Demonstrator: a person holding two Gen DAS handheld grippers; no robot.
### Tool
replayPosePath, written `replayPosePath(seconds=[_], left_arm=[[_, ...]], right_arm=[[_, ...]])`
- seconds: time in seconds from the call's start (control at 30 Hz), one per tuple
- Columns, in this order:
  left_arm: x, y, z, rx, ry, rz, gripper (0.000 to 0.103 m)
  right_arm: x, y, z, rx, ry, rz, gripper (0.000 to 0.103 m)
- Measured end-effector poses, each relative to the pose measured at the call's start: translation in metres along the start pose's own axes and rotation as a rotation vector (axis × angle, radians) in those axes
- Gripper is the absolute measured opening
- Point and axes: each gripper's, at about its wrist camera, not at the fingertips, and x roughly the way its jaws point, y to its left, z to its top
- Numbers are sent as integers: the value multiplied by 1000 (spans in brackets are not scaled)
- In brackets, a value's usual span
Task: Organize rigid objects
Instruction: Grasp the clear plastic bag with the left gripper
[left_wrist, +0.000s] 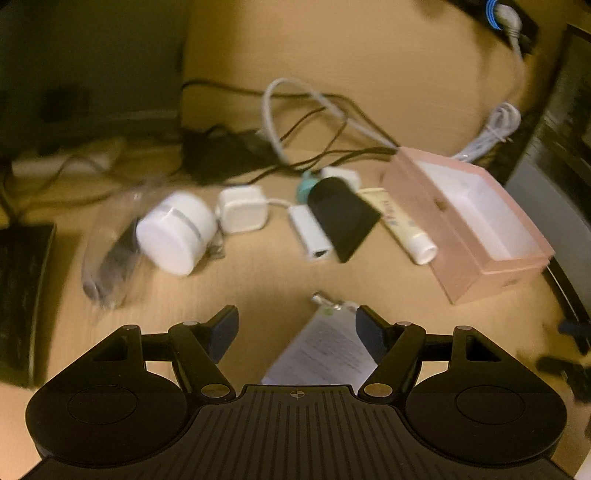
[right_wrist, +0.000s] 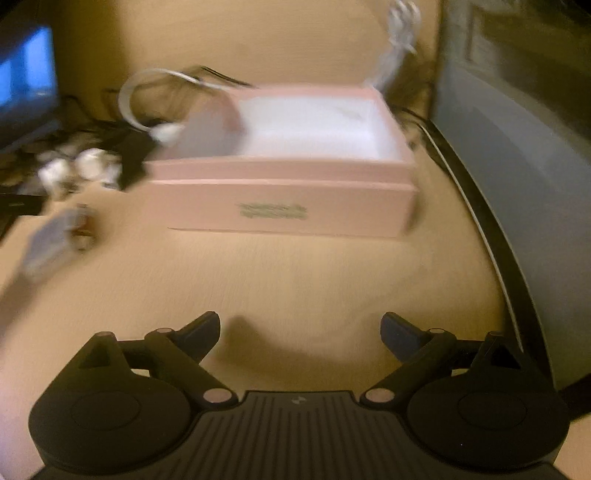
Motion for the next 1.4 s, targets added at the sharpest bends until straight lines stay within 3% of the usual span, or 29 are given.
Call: replayPosePath(seconds=[0.2,0.37,0.53,0.63,0.73,0.87,0.97,1.07,1.13,1.27,1.4], left_arm=[[14,-12,-8,14,44,-100,76],[5,-36,-26,83,61,-93,75],[-7,-48,-44,23,65,-144,75],[-26,-34,-40,-27,-14,-76,74],[-37,0,-21,-111,-114,88,74],[-32,58,14,-282,-170,271,73],[-17,87,35,-304,-148,287,71],[-2,102,48,-317,-124,311,60],[8,109,52,-324,-114,326,60],[27,114,48,-365,-63,319,56],[34,104,40,-335,-46,311,49]], right_arm=[[-19,39,6,-157,-62,25,95],[-20,47,13,-187,-69,38,95],[-15,51,18,-204,-72,45,95],[-18,58,17,-227,-94,45,95],[-22,66,17,-256,-120,52,95],[-23,79,17,-301,-119,65,95],[-26,83,16,-309,-113,64,95],[-27,80,14,-309,-96,61,95],[-29,75,13,-295,-96,46,95],[-30,60,10,-232,-79,22,95],[-31,45,7,-165,-59,4,95]])
